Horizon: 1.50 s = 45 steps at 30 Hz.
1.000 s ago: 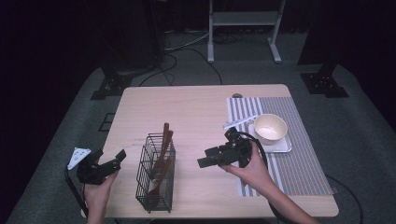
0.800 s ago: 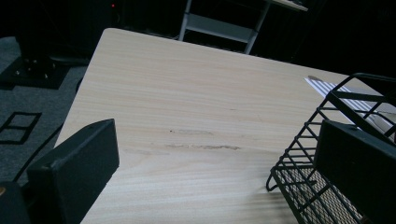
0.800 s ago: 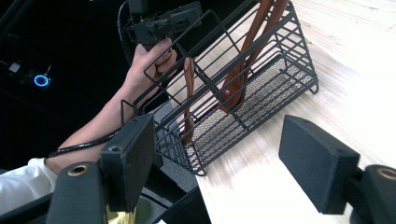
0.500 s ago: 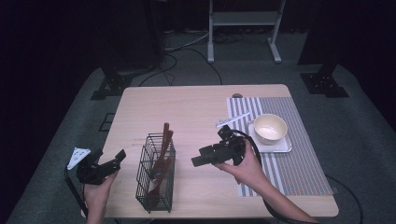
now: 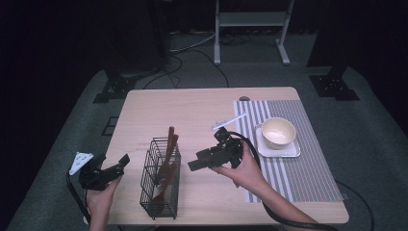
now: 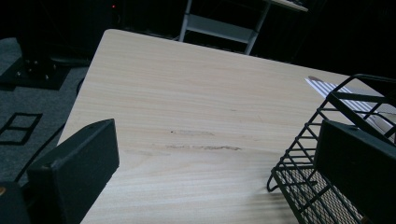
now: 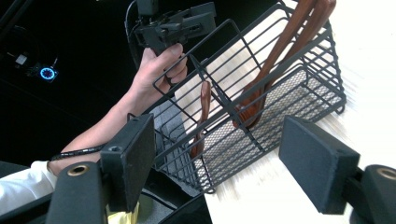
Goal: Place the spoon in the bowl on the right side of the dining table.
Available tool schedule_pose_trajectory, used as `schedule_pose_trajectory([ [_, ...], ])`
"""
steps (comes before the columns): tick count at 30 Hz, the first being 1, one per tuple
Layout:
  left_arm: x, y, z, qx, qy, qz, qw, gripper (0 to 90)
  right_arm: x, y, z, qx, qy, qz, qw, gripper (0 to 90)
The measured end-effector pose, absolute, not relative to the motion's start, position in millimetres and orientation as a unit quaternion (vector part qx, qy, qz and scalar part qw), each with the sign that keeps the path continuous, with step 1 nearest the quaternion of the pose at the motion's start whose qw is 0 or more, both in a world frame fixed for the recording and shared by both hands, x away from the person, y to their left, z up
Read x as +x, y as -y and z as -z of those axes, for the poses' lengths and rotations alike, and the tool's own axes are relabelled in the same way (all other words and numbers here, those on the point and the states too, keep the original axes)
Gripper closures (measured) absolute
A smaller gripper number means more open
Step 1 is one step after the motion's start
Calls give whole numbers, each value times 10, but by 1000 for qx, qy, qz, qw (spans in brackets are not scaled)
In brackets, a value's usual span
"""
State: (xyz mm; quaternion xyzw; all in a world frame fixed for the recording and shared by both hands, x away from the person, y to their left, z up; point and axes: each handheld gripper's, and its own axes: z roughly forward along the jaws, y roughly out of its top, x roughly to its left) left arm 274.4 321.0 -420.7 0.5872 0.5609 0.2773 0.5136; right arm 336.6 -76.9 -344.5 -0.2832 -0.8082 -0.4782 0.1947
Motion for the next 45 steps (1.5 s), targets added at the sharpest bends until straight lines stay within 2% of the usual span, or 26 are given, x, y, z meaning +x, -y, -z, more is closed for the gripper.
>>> schedule_pose_trajectory([
  [17,2740,-3206,4203,585,-561,-277,516,0,3426,593,3447,-279,808,475,208,264],
  [33,2741,-3207,4201,584,-561,-277,517,0,3470,407,3476,-276,806,468,234,350],
  [45,2736,-3217,4197,582,-563,-278,517,0,3466,300,3503,-278,813,456,233,464],
])
